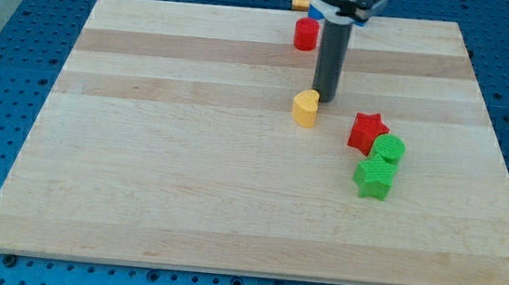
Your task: Slightly move the yellow heart to the bottom left side of the red circle
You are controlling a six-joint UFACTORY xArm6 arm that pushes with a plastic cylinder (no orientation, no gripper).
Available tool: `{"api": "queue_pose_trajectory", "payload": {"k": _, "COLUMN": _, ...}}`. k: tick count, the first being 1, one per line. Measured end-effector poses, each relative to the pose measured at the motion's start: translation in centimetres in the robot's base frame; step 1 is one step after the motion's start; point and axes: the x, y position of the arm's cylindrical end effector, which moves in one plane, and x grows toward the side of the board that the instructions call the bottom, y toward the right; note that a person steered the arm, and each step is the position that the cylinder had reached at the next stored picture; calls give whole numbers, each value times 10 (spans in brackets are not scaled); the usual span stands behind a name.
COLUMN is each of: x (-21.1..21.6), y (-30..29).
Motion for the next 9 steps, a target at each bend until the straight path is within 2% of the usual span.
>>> {"api": "queue_pose_trajectory", "payload": {"k": 1, "x": 41, "y": 3}}
{"api": "queue_pose_trajectory", "payload": {"k": 3, "x": 78, "y": -71}}
{"api": "queue_pose_trajectory", "payload": {"k": 4, "x": 80, "y": -70}}
{"api": "queue_pose_trajectory", "payload": {"k": 5, "x": 73, "y": -43}}
{"api": "queue_pose_trajectory", "payload": {"k": 6, "x": 41, "y": -17}}
{"api": "queue_pose_trajectory", "payload": {"k": 7, "x": 48, "y": -4}}
{"api": "queue_pose_trajectory", "payload": {"k": 8, "x": 67, "y": -13}}
{"api": "queue_pose_trajectory", "payload": {"k": 9, "x": 44, "y": -22}}
